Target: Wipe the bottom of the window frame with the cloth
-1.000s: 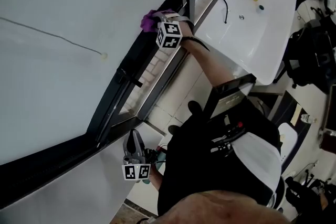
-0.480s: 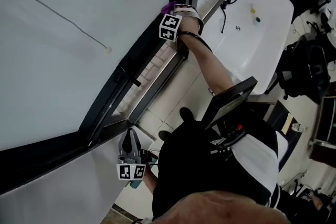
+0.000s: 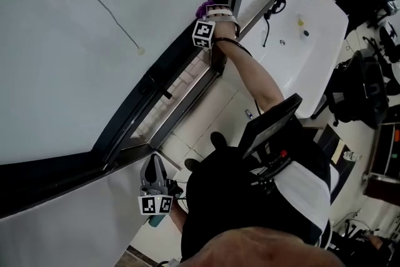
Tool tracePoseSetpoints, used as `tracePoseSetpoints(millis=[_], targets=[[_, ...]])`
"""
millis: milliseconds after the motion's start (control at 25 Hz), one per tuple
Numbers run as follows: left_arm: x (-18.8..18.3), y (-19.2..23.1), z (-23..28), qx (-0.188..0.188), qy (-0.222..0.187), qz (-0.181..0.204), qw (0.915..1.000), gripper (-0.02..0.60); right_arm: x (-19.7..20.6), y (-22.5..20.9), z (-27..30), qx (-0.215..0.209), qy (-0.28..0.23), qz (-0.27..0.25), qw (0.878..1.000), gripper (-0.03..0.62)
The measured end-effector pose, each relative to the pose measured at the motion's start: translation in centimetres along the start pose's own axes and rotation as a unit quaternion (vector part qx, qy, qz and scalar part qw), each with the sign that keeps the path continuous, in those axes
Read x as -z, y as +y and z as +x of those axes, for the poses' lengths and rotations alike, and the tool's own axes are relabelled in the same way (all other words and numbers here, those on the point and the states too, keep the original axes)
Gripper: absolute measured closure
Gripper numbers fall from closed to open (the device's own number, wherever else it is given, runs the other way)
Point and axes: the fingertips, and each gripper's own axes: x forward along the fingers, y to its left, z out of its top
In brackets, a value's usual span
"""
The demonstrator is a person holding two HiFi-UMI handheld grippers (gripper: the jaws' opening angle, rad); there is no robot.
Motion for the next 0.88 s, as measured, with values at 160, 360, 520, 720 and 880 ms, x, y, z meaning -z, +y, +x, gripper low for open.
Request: tracePoseSetpoints(millis=[160, 360, 520, 720, 880], targets=[[0.4, 0.9, -0.3, -0.008, -0.016, -0.012, 0.9998, 0.581, -1.3, -0.6, 0.4, 0.012, -0.025, 0.013, 1.0, 0.545], [-0.5, 0.4, -1.2, 0.0, -0.025, -0.006, 0.9997, 0.581, 2.5, 4.7, -4.8, -0.16, -0.016, 0.101, 0.982, 0.534], [-1.0, 1.2, -0.7, 0.011, -0.032, -0.01, 0.9994, 0.581, -0.6, 4.7, -16.2, -0.274, -0.252, 0.383, 0.845, 0.533], [-2.0, -0.2, 0.7, 0.044, -0.033, -0.001, 0.9985, 0.581, -3.1, 2.3, -27.0, -0.339, -0.465, 0.567, 0.59, 0.533], [-3.4, -1.7, 0.7, 0.059, -0.048, 0.005, 0.9971, 0.581, -1.2, -0.1, -33.0, -0.329, -0.54, 0.619, 0.466, 0.534]])
